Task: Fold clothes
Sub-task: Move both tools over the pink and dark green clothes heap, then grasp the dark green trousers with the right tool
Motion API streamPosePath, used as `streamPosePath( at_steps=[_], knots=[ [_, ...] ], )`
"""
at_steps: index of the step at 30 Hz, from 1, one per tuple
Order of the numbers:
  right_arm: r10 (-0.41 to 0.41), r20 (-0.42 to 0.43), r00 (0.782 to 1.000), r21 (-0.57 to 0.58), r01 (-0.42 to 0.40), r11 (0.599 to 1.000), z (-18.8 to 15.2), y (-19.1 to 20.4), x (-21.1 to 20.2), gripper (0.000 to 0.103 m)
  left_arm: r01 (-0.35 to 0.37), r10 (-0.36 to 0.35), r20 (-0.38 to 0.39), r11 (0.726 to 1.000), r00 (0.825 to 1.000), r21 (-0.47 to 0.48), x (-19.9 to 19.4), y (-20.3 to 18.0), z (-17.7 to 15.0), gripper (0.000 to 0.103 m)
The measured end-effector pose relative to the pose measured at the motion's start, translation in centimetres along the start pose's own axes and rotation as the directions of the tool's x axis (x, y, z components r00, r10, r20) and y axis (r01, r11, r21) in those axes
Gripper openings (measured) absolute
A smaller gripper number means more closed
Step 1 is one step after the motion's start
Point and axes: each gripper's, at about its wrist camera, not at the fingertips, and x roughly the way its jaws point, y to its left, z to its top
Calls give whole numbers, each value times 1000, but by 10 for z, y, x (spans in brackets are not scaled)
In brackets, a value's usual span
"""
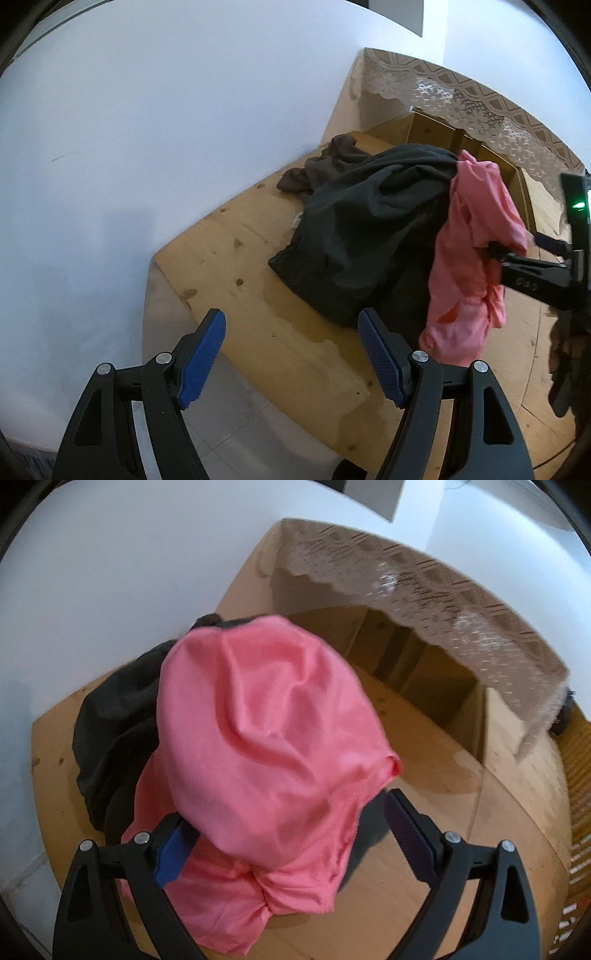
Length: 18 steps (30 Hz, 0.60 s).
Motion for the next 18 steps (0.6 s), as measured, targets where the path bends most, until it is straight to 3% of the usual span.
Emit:
streamPosePath(
  at_steps=[11,15,18],
  knots=[
    [95,74,993,-98,-88,991,29,62,-36,95,-46,45,-17,997,999,-55,7,43,-10,73],
    [59,-28,998,-163,-62,985,35,103,9,95,-49,48,-18,996,999,-74,5,54,-15,73],
    [-16,-62,998,-181,5,983,39,122,38,95,-68,66,-26,994,997,-83,8,65,-20,73]
  ],
)
